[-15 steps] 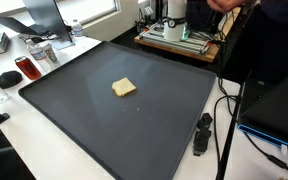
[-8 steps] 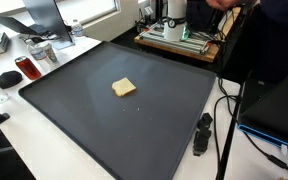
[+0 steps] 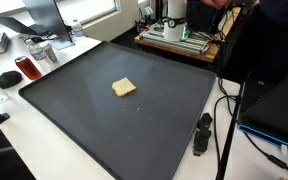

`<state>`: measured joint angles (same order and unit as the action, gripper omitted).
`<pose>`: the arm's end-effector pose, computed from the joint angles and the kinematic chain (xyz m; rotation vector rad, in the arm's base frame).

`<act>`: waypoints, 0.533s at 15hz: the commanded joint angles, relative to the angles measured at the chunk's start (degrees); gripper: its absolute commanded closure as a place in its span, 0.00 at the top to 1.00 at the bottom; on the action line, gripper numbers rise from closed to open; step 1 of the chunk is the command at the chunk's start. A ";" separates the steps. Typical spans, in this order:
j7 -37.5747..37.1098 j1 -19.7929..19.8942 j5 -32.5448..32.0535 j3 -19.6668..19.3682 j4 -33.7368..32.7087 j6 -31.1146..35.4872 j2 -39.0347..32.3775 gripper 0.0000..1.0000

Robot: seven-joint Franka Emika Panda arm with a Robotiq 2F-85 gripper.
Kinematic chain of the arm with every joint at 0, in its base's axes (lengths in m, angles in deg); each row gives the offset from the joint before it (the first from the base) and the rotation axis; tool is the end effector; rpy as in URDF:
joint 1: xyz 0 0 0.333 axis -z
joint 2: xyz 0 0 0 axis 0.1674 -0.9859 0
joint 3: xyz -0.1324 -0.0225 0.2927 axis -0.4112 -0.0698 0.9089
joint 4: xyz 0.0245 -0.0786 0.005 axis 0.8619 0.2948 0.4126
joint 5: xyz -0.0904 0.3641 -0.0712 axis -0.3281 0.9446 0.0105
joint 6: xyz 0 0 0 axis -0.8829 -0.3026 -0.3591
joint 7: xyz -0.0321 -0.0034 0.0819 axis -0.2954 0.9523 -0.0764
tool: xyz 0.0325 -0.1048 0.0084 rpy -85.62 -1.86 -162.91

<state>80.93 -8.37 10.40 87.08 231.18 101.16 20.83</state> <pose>0.2757 0.1461 0.5328 -2.8455 -0.8373 -0.1445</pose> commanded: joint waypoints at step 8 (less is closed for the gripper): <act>-1.91 5.06 -3.43 -1.31 -2.09 -0.52 -1.40 0.05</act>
<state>82.42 -4.89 7.46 84.48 231.20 100.62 20.92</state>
